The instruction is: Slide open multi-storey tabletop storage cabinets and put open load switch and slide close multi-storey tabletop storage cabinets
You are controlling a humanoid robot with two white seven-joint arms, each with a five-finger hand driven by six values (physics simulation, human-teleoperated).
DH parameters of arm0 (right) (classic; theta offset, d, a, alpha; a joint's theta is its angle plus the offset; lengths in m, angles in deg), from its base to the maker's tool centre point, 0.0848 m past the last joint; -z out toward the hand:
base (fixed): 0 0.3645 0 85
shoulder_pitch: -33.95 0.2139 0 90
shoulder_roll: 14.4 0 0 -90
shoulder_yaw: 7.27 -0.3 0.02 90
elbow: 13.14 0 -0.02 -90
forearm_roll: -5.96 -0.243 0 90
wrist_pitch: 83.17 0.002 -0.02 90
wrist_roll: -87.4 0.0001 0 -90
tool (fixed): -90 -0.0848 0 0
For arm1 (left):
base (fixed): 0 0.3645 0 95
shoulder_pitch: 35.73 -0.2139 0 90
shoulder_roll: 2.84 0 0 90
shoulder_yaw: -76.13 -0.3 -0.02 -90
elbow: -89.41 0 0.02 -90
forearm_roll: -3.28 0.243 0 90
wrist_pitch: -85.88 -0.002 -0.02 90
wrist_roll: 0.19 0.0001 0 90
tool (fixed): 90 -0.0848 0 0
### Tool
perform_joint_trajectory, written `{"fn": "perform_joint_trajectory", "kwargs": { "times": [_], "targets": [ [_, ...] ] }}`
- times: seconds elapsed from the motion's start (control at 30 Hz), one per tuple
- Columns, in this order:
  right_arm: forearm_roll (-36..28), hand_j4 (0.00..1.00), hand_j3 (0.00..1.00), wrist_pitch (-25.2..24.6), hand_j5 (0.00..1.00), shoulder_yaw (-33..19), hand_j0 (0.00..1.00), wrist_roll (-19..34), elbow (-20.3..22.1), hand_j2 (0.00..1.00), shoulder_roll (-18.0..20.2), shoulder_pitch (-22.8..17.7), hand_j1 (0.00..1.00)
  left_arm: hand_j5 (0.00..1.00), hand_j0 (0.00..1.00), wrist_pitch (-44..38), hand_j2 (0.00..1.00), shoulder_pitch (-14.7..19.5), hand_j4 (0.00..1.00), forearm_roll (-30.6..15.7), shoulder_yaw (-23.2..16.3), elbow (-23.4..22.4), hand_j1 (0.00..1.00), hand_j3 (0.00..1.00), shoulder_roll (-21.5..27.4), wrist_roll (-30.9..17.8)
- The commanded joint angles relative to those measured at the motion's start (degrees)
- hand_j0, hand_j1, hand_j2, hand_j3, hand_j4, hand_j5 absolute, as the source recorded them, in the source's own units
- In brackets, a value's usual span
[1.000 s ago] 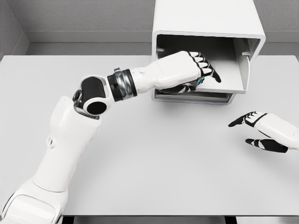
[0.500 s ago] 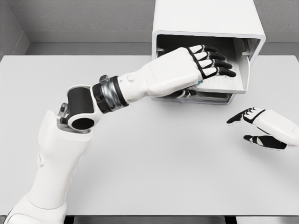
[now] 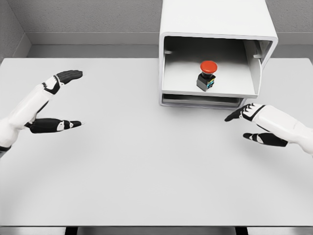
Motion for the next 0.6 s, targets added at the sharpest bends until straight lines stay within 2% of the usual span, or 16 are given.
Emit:
{"fn": "perform_joint_trajectory", "kwargs": {
  "times": [0.0,0.13,0.4,0.57],
  "targets": [
    [-0.43,0.74,0.74,-0.16,0.74,0.51,0.74,-0.02,0.04,0.74,0.03,0.00,0.74,1.00,1.00,-0.17,1.00,-0.09,1.00,-1.23,3.31,-4.74,1.00,1.00,1.05,0.04],
    [-0.43,0.74,0.74,-0.16,0.74,1.82,0.74,-0.02,-0.14,0.74,0.03,1.76,0.74,1.00,1.00,-0.17,1.00,-0.18,1.00,-0.70,4.10,-6.41,1.00,1.00,1.23,0.04],
    [-0.34,0.74,0.74,-0.16,0.74,5.78,0.74,-0.02,-5.15,0.74,-0.06,6.77,0.74,1.00,1.00,-0.17,1.00,-0.18,1.00,-0.53,4.10,-6.68,1.00,1.00,1.23,0.04],
    [-0.08,0.74,0.74,-0.16,0.74,5.95,0.74,-0.02,-6.02,0.74,-1.55,7.56,0.74,1.00,1.00,-0.17,1.00,-0.18,1.00,-0.53,4.10,-6.68,1.00,1.00,1.14,0.04]
  ]
}}
